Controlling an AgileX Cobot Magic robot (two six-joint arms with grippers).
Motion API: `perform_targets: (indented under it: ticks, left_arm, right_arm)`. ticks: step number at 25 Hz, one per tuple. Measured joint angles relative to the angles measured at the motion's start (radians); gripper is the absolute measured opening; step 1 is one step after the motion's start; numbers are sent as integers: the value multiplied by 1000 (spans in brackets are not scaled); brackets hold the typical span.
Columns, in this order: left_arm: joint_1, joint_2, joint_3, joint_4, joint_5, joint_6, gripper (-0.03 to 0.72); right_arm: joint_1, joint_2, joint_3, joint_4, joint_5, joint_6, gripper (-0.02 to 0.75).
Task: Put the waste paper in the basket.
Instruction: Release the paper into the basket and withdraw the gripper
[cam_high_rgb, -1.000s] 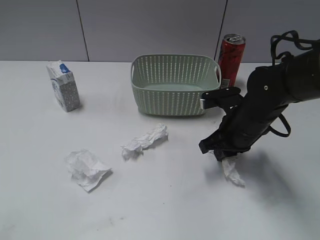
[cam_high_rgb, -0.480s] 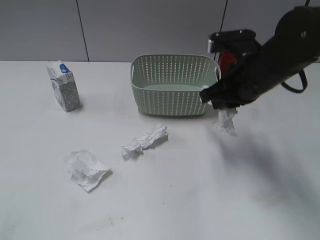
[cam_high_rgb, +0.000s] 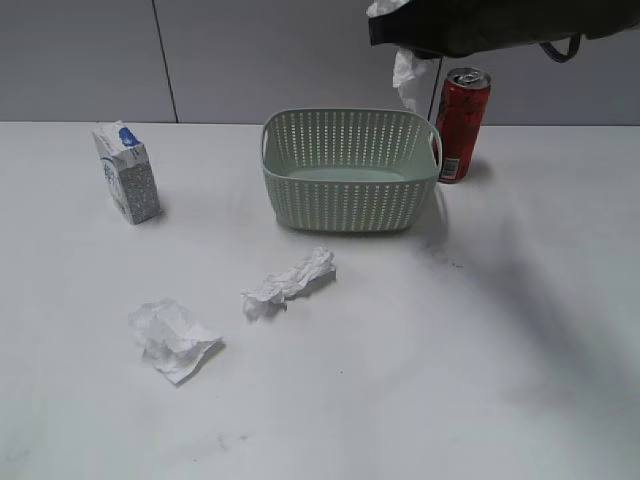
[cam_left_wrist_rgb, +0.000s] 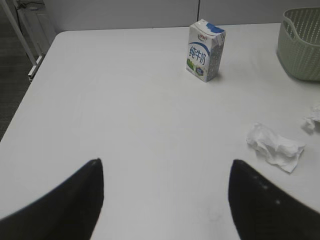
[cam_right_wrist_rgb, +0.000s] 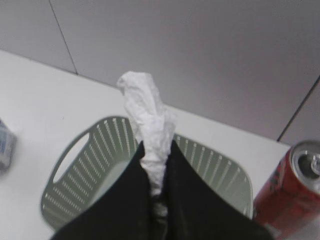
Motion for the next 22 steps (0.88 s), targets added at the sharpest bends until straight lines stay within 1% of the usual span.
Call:
perform_targets:
  ticks: [4,8,10,12,13,15,19,20,21,22]
  left_arm:
    - [0,0,0,0,0,0,587]
    - [0,0,0,0,0,0,587]
    - [0,0,0,0,0,0,587]
    - [0,0,0,0,0,0,587]
    - [0,0,0,0,0,0,587]
    - [0,0,0,0,0,0,587]
    - [0,0,0,0,0,0,587]
    - [0,0,0,0,0,0,587]
    - [0,0,0,0,0,0,587]
    - [0,0,0,0,0,0,587]
  right_arm:
    - [0,64,0,-36,-189,-4,15]
    - [0,160,0,-48,-341,-5,15]
    - [0,209,0,-49,-388,-6,21]
    - [0,254,0,-50,-407,-7,53]
    - [0,272,0,-50,-409,-7,83]
    - [0,296,0,-50,-412,-7,204]
    - [0,316,0,-50,-417,-7,531]
    - [0,316,0,-50,-421,-7,585]
    - [0,316,0,-50,-424,-7,621]
    - [0,316,0,-50,-425,-7,636]
